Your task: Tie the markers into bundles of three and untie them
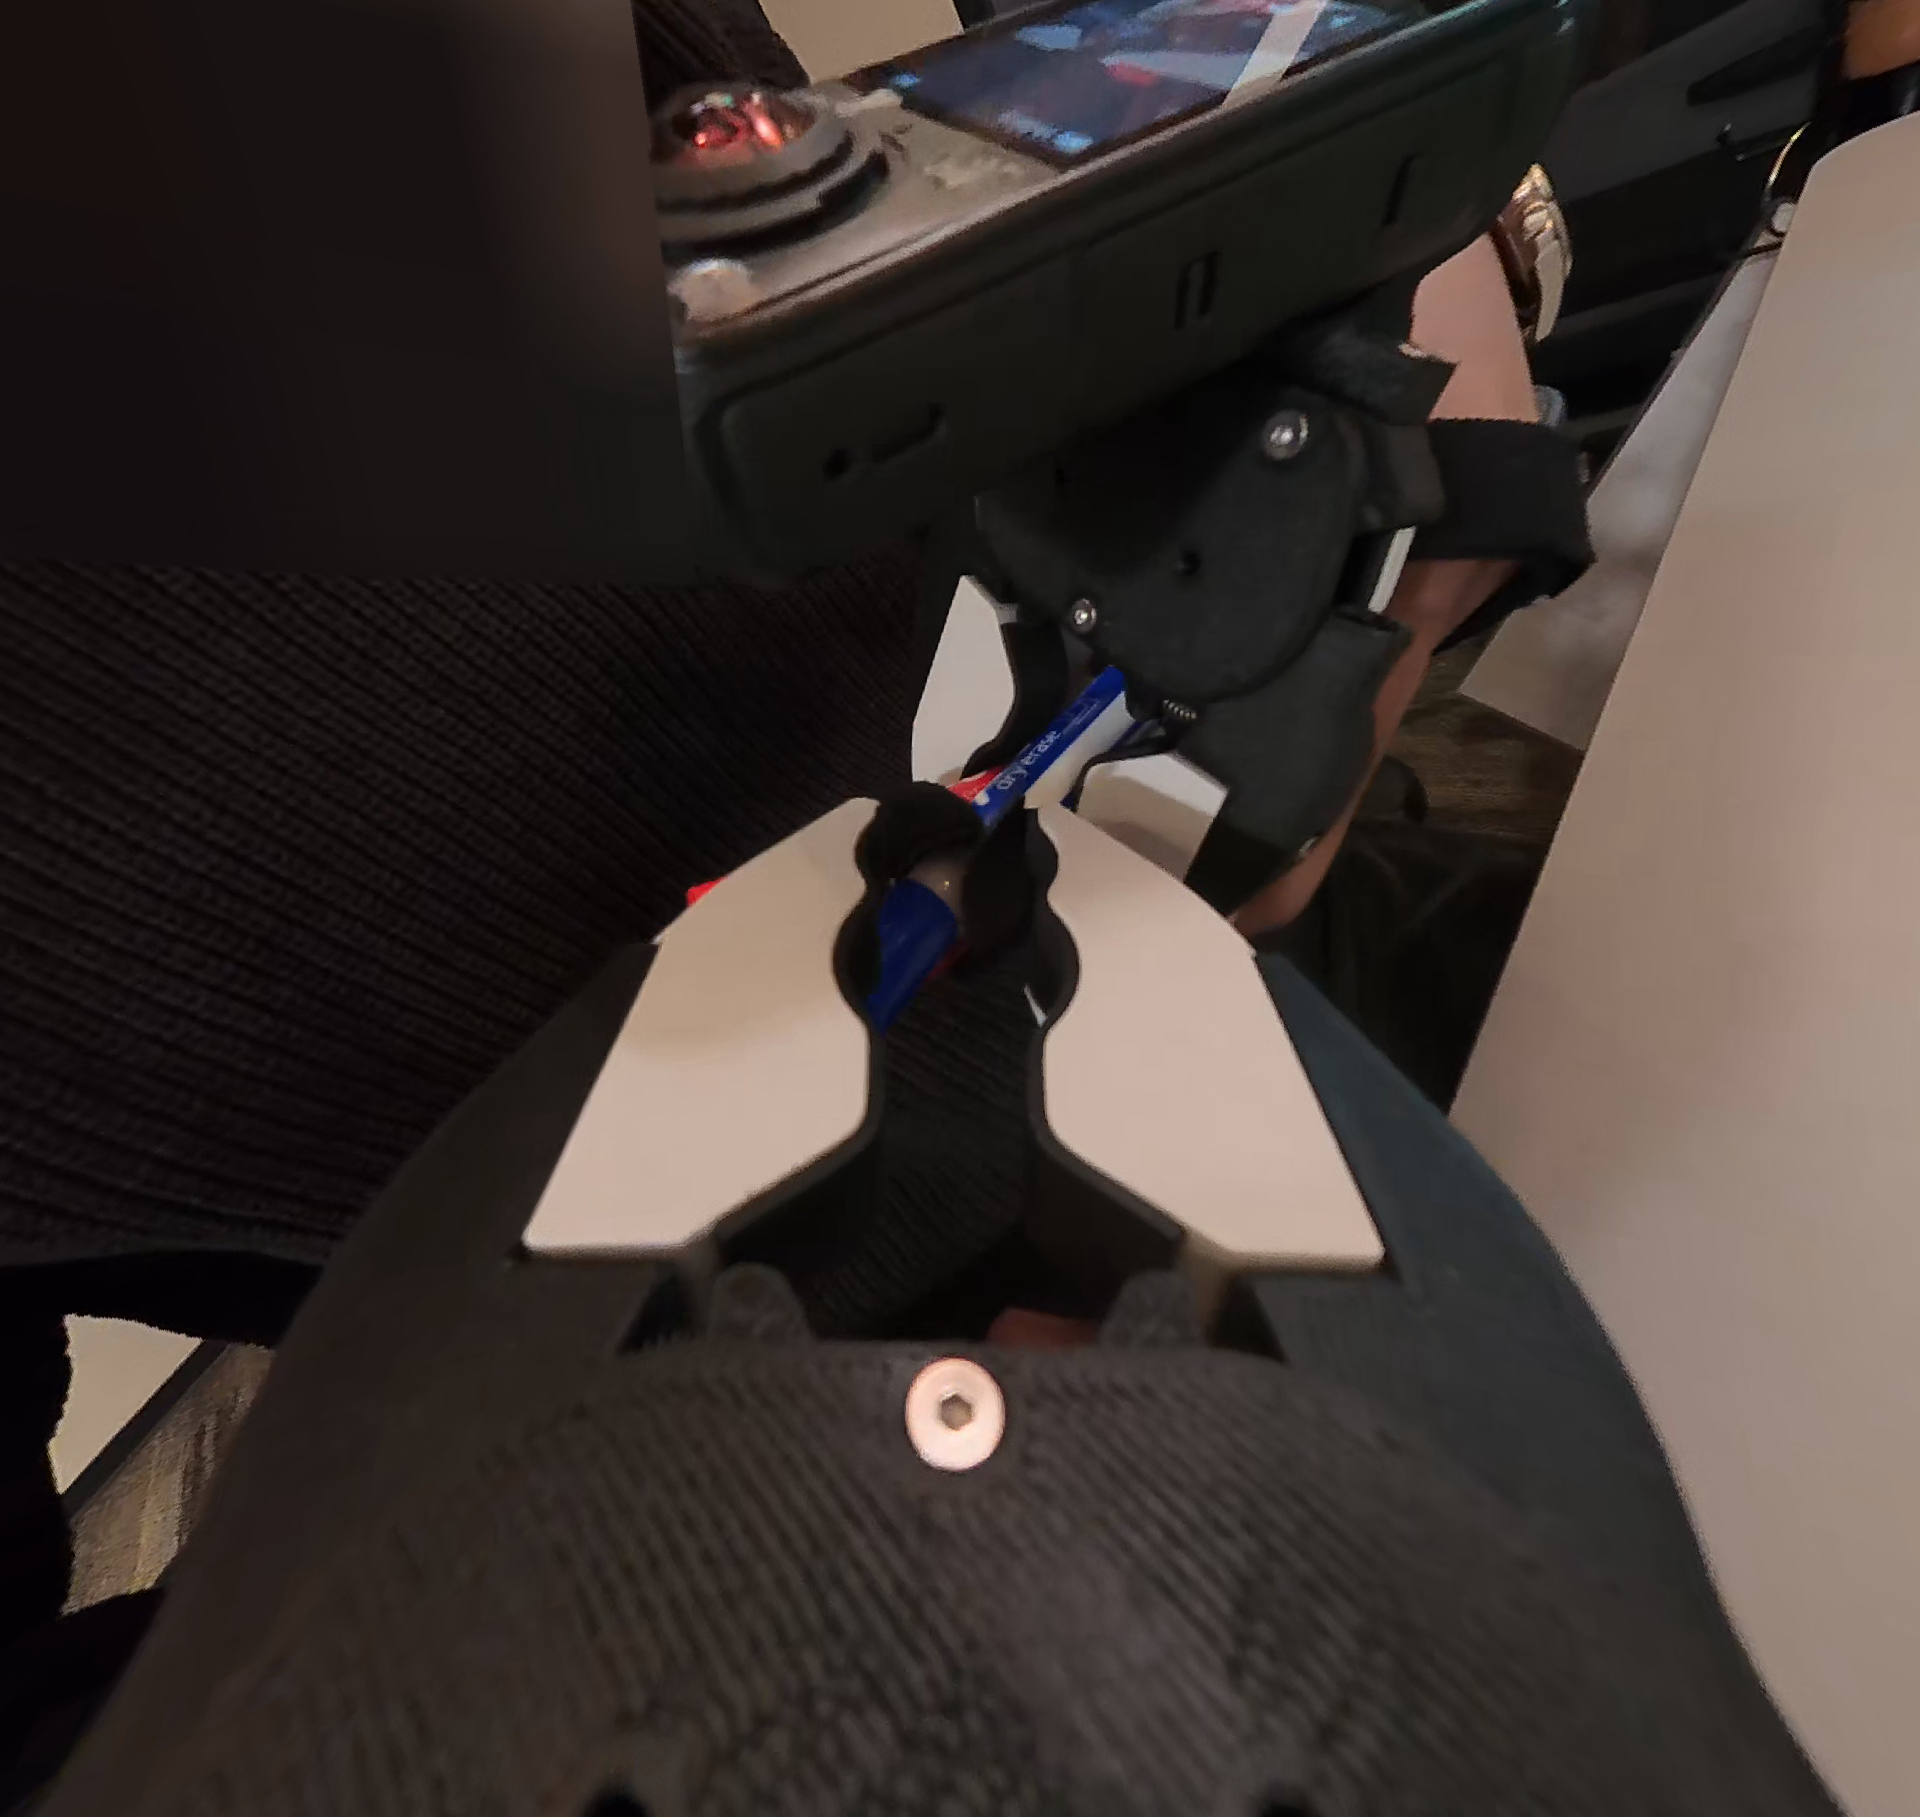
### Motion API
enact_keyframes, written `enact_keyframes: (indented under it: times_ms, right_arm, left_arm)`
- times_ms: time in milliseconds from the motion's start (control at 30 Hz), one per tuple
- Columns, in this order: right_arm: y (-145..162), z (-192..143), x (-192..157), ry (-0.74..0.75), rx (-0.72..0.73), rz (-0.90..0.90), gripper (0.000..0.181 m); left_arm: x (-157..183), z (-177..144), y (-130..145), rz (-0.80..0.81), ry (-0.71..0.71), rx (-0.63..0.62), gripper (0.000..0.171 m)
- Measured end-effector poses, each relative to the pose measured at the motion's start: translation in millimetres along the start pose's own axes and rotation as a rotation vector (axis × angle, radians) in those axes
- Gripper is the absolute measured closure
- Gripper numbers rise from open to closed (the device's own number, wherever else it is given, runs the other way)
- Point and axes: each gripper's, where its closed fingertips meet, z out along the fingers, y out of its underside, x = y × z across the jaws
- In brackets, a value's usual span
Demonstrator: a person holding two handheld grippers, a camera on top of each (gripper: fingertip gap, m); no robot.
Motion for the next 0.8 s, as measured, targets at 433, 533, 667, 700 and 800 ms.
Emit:
enact_keyframes:
  times_ms: [433,533,667,700,800]
  right_arm:
    - [3,7,2,0.035,-0.024,-0.013,0.168]
    - [2,8,3,0.044,-0.022,-0.042,0.17]
    - [5,9,3,0.042,-0.032,-0.081,0.173]
    - [6,10,4,0.041,-0.035,-0.094,0.173]
    - [4,12,4,0.048,-0.047,-0.136,0.174]
  left_arm:
    - [-4,-1,4,-0.035,-0.036,-0.034,0.129]
    - [-5,-3,5,-0.041,-0.052,-0.041,0.129]
    - [-6,-1,7,-0.047,-0.061,-0.059,0.129]
    - [-6,-1,8,-0.047,-0.061,-0.062,0.128]
    - [-5,-1,8,-0.044,-0.062,-0.062,0.128]
